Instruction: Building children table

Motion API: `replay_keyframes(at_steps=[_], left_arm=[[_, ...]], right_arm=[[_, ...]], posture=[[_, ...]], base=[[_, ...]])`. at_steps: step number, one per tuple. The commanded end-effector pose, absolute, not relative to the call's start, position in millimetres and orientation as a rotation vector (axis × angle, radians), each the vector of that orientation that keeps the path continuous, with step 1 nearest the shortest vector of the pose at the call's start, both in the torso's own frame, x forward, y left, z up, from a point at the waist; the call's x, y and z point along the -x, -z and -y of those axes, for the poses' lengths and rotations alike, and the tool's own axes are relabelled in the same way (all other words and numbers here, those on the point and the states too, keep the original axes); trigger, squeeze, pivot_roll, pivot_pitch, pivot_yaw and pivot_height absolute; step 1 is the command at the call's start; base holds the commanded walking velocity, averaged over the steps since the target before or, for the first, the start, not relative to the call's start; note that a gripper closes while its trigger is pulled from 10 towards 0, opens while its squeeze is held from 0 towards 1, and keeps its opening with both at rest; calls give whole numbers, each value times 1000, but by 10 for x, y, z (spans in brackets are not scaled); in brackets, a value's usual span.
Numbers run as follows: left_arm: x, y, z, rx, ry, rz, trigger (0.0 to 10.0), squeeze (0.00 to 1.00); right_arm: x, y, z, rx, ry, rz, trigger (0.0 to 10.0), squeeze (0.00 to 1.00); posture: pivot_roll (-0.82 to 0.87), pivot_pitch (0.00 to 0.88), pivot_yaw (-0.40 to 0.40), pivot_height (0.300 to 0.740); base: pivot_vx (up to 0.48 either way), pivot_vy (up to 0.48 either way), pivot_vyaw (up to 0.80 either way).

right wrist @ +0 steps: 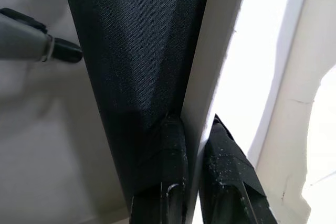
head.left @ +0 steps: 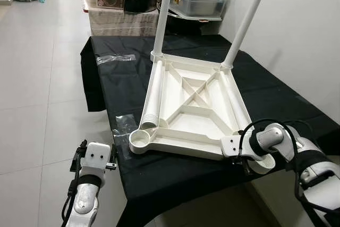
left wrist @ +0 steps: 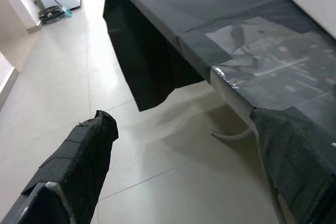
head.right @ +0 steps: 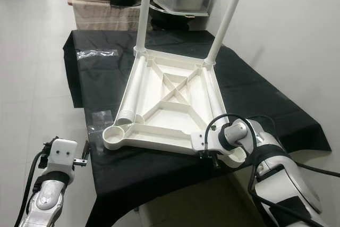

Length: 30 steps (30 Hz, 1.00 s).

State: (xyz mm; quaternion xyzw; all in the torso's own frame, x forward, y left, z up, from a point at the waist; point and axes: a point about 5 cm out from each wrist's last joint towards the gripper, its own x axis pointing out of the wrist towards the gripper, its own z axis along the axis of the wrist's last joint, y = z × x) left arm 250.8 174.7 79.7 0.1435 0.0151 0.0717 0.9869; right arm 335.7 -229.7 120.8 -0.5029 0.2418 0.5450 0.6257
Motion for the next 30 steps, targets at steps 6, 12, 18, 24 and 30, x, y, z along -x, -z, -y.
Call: replay_keyframes(at_steps=[6,12,18,24,30], left_arm=[[-2511,-768,-1686,-290,-123,-43,10000,0],[-2511,-761,-1673,-287,-124,-44,10000,0],[-2513,-753,-1660,-283,-126,-45,10000,0],[-2510,-754,-1666,-283,-130,-43,10000,0],[-2518,-744,-1653,-281,-122,-45,10000,0]], right_arm=[[-3459,-1208,2119,1175,-1171,-460,10000,0],[-3482,-1283,2020,996,-1209,-420,10000,1000],[-3571,-1494,1830,778,-1180,-215,10000,1000],[-3592,-1662,1727,642,-1199,-76,10000,1000],[-3639,-1797,1505,461,-1183,46,10000,1000]], posture=[[42,0,-149,740],[40,0,-150,740],[43,0,-158,740],[47,0,-157,740],[36,0,-150,740]], base=[[0,0,0],[0,0,0],[0,0,0],[0,0,0],[0,0,0]])
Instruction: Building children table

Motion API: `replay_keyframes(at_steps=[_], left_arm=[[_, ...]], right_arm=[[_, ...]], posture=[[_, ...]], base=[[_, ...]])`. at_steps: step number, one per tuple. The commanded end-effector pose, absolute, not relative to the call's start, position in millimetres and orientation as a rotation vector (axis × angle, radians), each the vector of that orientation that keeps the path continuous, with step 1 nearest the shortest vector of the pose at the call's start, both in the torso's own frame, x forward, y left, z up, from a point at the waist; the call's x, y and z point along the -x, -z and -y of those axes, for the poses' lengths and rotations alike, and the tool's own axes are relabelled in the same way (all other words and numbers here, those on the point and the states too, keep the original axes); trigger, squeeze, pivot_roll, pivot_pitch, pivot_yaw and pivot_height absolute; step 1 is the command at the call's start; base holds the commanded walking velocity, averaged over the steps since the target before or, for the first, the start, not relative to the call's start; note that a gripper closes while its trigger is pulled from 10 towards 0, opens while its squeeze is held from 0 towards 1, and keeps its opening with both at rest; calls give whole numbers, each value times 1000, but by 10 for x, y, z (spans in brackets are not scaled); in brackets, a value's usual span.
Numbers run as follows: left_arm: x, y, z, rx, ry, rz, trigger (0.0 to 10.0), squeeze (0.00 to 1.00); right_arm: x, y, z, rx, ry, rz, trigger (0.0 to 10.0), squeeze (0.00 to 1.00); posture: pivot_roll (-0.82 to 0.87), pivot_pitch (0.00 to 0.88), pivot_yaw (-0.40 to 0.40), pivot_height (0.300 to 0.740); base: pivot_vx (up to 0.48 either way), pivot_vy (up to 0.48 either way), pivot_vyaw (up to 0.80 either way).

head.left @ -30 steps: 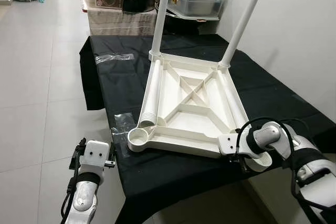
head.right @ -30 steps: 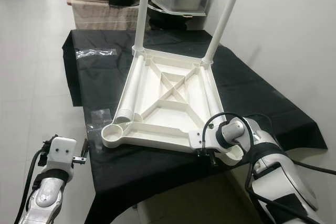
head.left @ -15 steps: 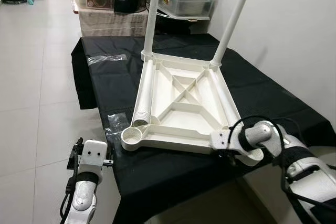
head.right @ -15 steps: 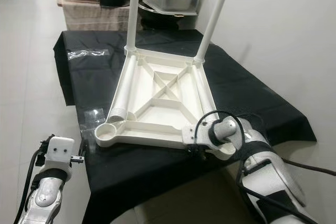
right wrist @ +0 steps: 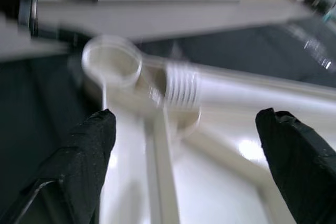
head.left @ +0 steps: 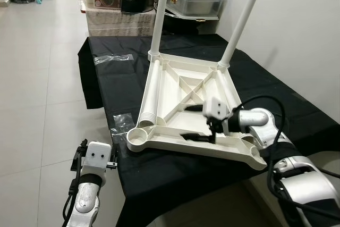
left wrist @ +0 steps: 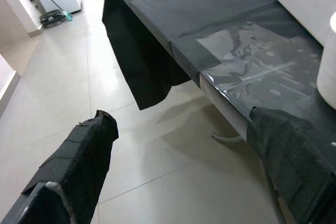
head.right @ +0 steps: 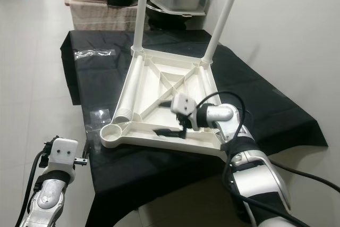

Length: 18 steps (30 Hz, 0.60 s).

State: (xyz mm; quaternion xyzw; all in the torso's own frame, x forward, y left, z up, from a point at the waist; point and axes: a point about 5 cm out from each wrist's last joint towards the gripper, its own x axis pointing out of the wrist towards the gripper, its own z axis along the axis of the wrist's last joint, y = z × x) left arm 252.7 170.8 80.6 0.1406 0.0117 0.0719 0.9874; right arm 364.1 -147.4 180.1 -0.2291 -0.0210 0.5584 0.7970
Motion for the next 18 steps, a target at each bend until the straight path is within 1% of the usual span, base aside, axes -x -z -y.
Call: replay_keyframes(at_steps=[1,2,3,4,6,7,8,9,10,11,14,16,17,18], left_arm=[[-2521,-744,-1642,-281,-119,-45,10000,0],[-2523,-743,-1635,-281,-116,-44,10000,0],[-2521,-744,-1641,-282,-119,-44,10000,0],[-2521,-744,-1641,-282,-119,-44,10000,0],[-2516,-744,-1661,-283,-127,-44,10000,0],[-2516,-744,-1661,-283,-127,-44,10000,0],[-2514,-743,-1668,-283,-129,-44,10000,0],[-2513,-742,-1668,-283,-130,-45,10000,0],[-2512,-743,-1663,-283,-129,-44,10000,0],[-2512,-743,-1663,-283,-129,-44,10000,0],[-2510,-745,-1657,-283,-127,-43,10000,0],[-2510,-745,-1657,-283,-127,-43,10000,0],[-2511,-746,-1658,-283,-128,-43,10000,0],[-2511,-746,-1658,-283,-128,-43,10000,0]], right_arm=[[-3640,-1784,1455,446,-1179,52,10000,1000],[-3619,-1744,1388,406,-1203,42,10000,400],[-3577,-1683,1280,341,-1241,27,10000,0],[-3577,-1683,1280,341,-1241,27,10000,0],[-3497,-1564,1105,250,-1284,-5,10000,0],[-3497,-1564,1105,250,-1284,-5,10000,0],[-3474,-1517,1051,236,-1283,-17,10000,0],[-3469,-1430,1017,243,-1258,-56,10000,0],[-3466,-1323,1000,255,-1225,-110,10000,0],[-3466,-1323,1000,255,-1225,-110,10000,0],[-3451,-1124,1000,263,-1150,-226,10000,0],[-3451,-1124,1000,263,-1150,-226,10000,0],[-3447,-1099,1005,263,-1142,-247,9725,0],[-3447,-1099,1005,263,-1142,-247,9725,0]], posture=[[36,0,-150,740],[43,0,-154,740],[45,0,-156,740],[45,0,-156,740],[47,0,-158,740],[47,0,-158,740],[47,0,-158,740],[47,0,-158,740],[49,0,-159,740],[49,0,-159,740],[48,0,-159,740],[48,0,-159,740],[45,0,-158,740],[45,0,-158,740]], base=[[0,0,0],[0,0,0],[0,0,0],[0,0,0],[0,0,0],[0,0,0],[0,0,0],[0,0,0],[0,0,0],[0,0,0],[0,0,0],[0,0,0],[0,0,0],[0,0,0]])
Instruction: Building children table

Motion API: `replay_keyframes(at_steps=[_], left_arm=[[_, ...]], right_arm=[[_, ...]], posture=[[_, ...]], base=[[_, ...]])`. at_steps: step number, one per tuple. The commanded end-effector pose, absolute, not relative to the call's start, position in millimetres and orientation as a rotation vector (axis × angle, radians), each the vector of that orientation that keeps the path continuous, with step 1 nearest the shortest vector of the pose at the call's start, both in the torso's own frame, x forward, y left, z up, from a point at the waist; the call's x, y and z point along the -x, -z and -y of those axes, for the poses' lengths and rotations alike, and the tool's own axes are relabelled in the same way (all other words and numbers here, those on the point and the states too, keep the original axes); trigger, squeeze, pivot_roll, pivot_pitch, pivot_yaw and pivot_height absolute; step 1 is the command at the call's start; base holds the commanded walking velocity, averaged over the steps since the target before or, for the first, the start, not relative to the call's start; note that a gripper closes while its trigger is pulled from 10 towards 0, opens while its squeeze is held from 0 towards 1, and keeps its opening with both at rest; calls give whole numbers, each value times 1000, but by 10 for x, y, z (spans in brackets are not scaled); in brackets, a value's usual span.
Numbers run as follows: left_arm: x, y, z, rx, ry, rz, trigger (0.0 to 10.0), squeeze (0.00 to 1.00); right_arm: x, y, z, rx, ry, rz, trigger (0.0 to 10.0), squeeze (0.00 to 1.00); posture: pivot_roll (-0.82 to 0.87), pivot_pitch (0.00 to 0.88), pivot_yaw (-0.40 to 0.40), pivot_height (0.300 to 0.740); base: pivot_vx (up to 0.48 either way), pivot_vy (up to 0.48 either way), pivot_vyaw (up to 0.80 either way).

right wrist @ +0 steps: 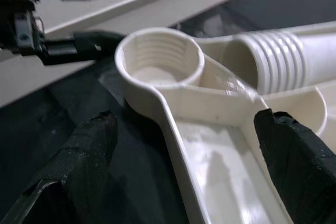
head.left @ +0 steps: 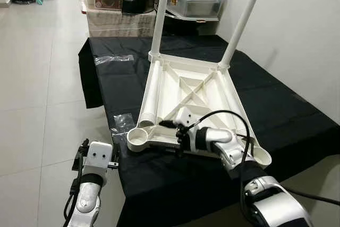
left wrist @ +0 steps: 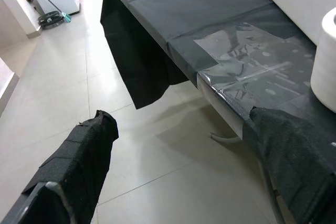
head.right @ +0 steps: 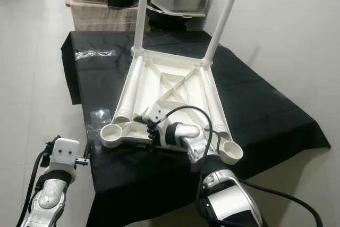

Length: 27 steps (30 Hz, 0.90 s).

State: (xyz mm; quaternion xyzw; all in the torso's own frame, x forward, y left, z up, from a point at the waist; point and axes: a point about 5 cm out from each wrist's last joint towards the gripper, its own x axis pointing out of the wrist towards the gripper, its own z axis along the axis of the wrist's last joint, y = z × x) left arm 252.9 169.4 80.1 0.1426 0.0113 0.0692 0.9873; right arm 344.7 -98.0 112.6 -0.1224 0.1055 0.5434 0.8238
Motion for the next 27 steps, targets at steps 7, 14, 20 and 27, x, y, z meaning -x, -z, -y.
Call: replay_keyframes(at_steps=[7,14,20,27], left_arm=[[-2523,-748,-1659,-284,-126,-42,10000,0],[-2537,-749,-1656,-287,-124,-43,10000,0],[-2538,-744,-1643,-287,-123,-45,10000,0],[-2532,-734,-1637,-284,-126,-48,10000,0]], right_arm=[[-3382,-982,1062,338,-1158,-378,7412,0],[-3331,-860,1036,480,-1213,-480,0,0],[-3294,-835,1034,550,-1271,-501,0,0],[-3300,-913,1065,640,-1309,-410,0,0]], posture=[[43,0,-157,740],[44,0,-158,740],[44,0,-163,740],[42,0,-166,740]], base=[[0,0,0],[0,0,0],[0,0,0],[0,0,0]])
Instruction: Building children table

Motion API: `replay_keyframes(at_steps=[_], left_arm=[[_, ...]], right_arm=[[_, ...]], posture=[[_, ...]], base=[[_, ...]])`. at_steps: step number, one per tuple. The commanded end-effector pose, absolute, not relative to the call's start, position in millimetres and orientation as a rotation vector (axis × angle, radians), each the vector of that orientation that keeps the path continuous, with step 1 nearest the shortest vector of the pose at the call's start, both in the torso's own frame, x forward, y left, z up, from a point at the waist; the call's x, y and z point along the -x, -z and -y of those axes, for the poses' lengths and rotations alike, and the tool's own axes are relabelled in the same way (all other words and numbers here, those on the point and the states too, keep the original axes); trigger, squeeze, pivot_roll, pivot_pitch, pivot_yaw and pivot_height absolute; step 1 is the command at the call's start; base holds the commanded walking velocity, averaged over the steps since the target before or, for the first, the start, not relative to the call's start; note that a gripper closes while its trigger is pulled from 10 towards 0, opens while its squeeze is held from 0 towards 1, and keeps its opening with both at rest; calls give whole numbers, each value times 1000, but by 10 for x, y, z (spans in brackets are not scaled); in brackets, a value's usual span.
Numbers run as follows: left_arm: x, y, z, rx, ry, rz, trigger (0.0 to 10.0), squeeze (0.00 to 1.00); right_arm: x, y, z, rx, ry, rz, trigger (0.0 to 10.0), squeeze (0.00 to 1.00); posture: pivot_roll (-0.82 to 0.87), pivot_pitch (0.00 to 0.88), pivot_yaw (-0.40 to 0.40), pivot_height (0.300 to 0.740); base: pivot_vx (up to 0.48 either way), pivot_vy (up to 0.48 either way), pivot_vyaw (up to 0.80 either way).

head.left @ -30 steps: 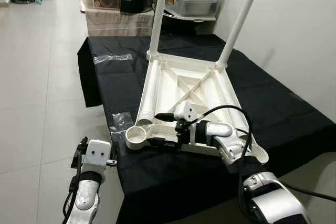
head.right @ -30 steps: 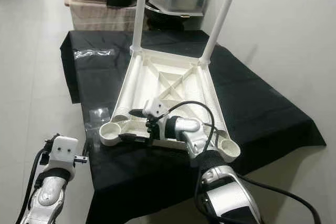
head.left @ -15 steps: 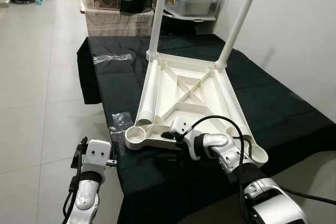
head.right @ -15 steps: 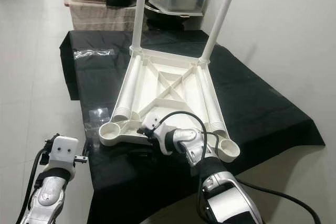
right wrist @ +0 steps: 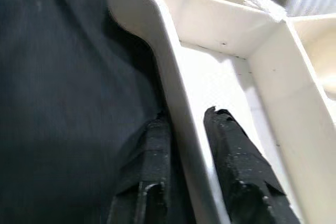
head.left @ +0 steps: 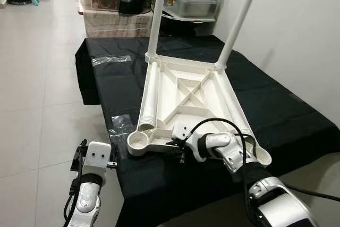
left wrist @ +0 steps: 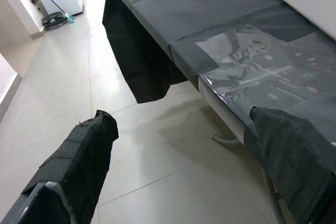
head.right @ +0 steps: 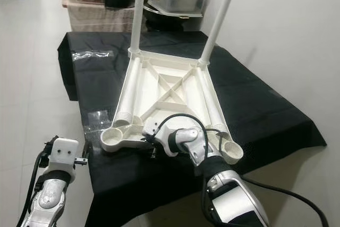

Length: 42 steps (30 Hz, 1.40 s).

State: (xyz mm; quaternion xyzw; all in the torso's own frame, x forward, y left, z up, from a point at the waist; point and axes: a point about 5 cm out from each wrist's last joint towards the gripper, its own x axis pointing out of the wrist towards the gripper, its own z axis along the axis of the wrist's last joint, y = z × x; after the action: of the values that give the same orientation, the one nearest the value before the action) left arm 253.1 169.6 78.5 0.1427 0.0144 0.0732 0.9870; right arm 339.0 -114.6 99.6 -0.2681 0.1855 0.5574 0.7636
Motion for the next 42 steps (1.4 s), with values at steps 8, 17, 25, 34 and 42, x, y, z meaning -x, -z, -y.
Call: replay_keyframes(at_steps=[8,17,25,34,42], left_arm=[[-2520,-714,-1622,-280,-121,-54,10000,0],[-2514,-703,-1614,-279,-121,-58,10000,0],[-2507,-702,-1615,-282,-121,-58,10000,0],[-2508,-692,-1613,-284,-117,-63,10000,0],[-2510,-692,-1619,-285,-123,-63,10000,0]], right_arm=[[-3124,-987,1418,850,-1532,-264,0,0],[-3130,-964,1834,998,-1489,-392,0,0],[-3310,-1149,2022,1096,-1303,-359,0,0],[-3439,-1360,2240,1193,-1158,-364,0,0],[-3371,-1294,2281,1289,-1211,-356,0,0]], posture=[[30,0,-163,740],[30,0,-163,740],[28,0,-158,740],[26,0,-156,740],[31,0,-161,740]], base=[[0,0,0],[0,0,0],[0,0,0],[0,0,0],[0,0,0]])
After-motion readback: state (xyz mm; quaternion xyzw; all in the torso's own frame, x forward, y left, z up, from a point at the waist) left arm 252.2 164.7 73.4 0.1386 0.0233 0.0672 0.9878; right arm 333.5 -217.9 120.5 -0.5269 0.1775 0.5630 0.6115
